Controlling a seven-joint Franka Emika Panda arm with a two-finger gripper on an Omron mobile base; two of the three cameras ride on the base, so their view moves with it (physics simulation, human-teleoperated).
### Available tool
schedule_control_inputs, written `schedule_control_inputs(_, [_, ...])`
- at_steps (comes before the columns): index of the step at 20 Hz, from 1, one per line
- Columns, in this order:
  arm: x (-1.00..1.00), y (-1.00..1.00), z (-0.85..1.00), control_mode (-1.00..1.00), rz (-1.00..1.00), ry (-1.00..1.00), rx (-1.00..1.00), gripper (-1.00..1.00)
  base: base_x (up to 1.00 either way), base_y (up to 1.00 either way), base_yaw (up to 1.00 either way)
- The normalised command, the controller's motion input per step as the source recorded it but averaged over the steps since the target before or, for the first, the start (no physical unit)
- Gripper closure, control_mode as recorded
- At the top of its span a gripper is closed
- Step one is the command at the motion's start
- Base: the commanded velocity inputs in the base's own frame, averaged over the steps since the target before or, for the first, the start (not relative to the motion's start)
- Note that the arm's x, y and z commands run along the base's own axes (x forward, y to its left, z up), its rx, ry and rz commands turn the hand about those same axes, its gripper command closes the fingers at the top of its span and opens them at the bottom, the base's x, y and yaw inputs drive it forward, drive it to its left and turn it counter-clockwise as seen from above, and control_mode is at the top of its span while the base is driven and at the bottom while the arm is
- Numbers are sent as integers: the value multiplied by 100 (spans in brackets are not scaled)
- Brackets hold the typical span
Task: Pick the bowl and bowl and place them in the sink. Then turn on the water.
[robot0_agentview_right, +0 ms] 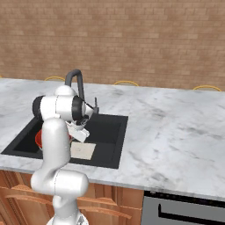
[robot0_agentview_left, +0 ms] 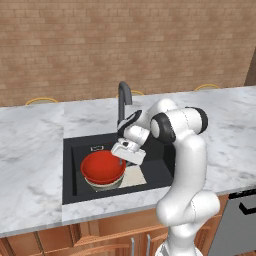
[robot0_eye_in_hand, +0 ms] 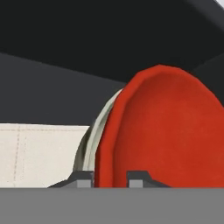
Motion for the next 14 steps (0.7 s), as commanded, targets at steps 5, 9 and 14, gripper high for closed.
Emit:
schedule_control_inputs(5, [0, 0, -4, -100, 6, 1, 0, 100, 0, 0, 0])
schedule_control_inputs(9, [0, 0, 0, -100, 1, 0, 0, 100, 0, 0, 0])
schedule_control_inputs(14, [0, 0, 0, -100, 0, 0, 0, -100, 0, 0, 0])
